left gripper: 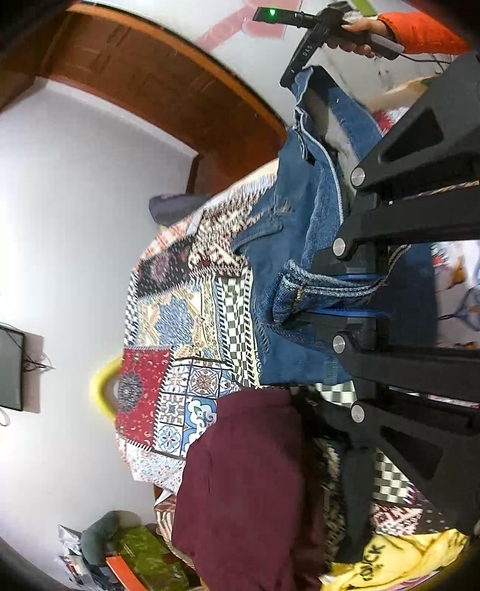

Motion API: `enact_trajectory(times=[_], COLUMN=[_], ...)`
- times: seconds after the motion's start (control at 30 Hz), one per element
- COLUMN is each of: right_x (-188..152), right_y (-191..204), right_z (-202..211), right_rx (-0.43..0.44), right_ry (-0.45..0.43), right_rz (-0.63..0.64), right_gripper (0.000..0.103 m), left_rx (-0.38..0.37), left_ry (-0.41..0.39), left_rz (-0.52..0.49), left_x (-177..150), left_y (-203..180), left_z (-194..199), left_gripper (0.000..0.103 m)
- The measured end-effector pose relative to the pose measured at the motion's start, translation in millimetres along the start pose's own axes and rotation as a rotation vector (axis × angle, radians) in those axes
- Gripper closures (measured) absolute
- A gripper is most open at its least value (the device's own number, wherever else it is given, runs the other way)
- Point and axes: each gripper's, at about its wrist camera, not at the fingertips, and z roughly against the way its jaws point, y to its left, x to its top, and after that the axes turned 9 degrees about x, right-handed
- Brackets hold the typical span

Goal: Fold large clothes
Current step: 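Lift the hem with both grippers and fold it over toward the collar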

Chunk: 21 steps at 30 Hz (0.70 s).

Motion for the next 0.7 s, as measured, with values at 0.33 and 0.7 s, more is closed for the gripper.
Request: enact_trajectory(times=[0.33, 0.7], right_x=[7.9, -27.3], right_y=[-37.9, 12.3], right_z=[-60.4, -41.5], right_rx=[-0.073, 0.026], right_ry=[0.073, 0.130], right_rz=[-0.073, 0.106], right_gripper=[0.102, 0.096], left_rx=[0.152, 0.086], left_ry=[0.143, 0.147], left_rz=[-0.105, -0.148], left_x=[-6.9, -7.9], left_y=[-11.1, -10.6], left_z=[-104.6, -56.2], left_gripper=[0.091, 0.061])
